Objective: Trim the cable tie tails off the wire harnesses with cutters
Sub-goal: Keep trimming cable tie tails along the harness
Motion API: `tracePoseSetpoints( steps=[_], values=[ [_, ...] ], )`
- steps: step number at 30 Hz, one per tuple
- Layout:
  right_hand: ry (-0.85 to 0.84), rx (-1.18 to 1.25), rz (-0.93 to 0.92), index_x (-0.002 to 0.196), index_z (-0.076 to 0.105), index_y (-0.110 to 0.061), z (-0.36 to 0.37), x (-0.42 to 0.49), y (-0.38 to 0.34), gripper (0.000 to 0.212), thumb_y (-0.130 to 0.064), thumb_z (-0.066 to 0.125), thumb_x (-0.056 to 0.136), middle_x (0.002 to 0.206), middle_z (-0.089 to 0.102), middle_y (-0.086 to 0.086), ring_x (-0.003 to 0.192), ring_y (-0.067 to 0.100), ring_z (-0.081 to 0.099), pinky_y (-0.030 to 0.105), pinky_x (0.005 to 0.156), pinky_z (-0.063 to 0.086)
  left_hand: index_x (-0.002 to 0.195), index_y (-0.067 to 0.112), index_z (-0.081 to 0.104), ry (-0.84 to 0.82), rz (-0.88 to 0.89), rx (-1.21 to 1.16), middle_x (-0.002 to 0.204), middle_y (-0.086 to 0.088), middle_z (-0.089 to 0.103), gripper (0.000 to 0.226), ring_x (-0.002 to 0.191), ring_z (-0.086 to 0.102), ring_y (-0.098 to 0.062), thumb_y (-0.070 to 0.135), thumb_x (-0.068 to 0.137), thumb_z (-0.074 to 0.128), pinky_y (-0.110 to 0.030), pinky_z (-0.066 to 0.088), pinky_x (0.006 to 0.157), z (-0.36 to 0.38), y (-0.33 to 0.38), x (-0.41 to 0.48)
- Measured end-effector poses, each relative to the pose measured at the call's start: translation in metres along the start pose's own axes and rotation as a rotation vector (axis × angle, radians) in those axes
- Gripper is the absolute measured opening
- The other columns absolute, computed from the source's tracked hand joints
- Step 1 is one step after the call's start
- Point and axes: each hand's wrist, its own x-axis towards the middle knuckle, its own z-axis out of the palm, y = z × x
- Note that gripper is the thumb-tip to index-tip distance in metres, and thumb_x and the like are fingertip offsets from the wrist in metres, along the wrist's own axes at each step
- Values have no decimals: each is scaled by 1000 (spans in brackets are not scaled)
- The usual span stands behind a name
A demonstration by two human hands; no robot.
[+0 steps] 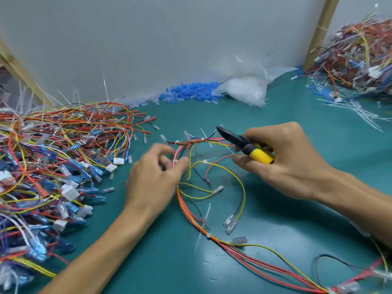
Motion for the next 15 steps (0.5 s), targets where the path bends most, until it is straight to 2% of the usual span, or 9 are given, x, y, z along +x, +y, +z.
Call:
tracePoseSetpoints(
  steps=[1,3,6,8,9,11,13,15],
  values=[
    [-17,17,10,75,67,-11,1,-1,0,31,-39,68,88,58,46,6,58,23,37,38,54,37,84,25,70,-20,24,71,61,4,59,25,58,50,-21,48,75,66,-45,52,67,3,-1,-1],
    [-58,52,17,76,67,-10,2,-3,-1,31,-39,68,88,60,45,7,61,23,34,35,54,35,73,18,70,-2,101,66,56,-4,57,25,52,48,-23,42,79,64,-41,54,58,5,-1,-3],
    [-95,95,-9,78,64,-8,1,-5,-5,30,-34,74,91,67,47,10,65,21,34,33,57,40,72,14,71,7,166,-240,56,-6,61,18,52,51,-11,25,86,72,-26,47,54,3,5,-4],
    [-130,266,42,88,71,-11,1,-6,-9,23,-33,77,90,74,60,9,71,28,50,38,66,52,86,15,75,-52,185,-456,66,-1,71,7,57,60,-8,18,92,75,-21,48,55,1,14,-7],
    [-153,393,83,96,76,-14,0,-6,-13,22,-34,76,89,76,64,5,71,24,54,33,67,53,97,15,75,-108,205,-517,76,-2,77,5,63,66,-9,18,94,72,-20,50,58,1,20,-9],
    [-189,591,128,112,79,-21,0,-6,-18,27,-35,73,90,78,62,7,70,11,50,21,65,45,114,15,73,-239,276,-555,102,-5,79,19,85,75,-12,19,98,65,-19,55,72,1,26,-15],
    [-172,700,154,123,77,-24,1,-4,-21,33,-35,71,92,89,68,18,78,11,52,28,70,46,129,12,68,-359,369,-477,121,-9,69,31,111,69,-16,16,100,58,-19,51,90,0,30,-21],
    [-99,753,170,120,77,-17,2,-2,-22,31,-33,71,94,82,62,22,71,22,50,40,65,45,141,16,60,-418,474,-277,129,-7,52,41,123,57,-17,21,101,57,-19,42,103,3,27,-26]
  ],
)
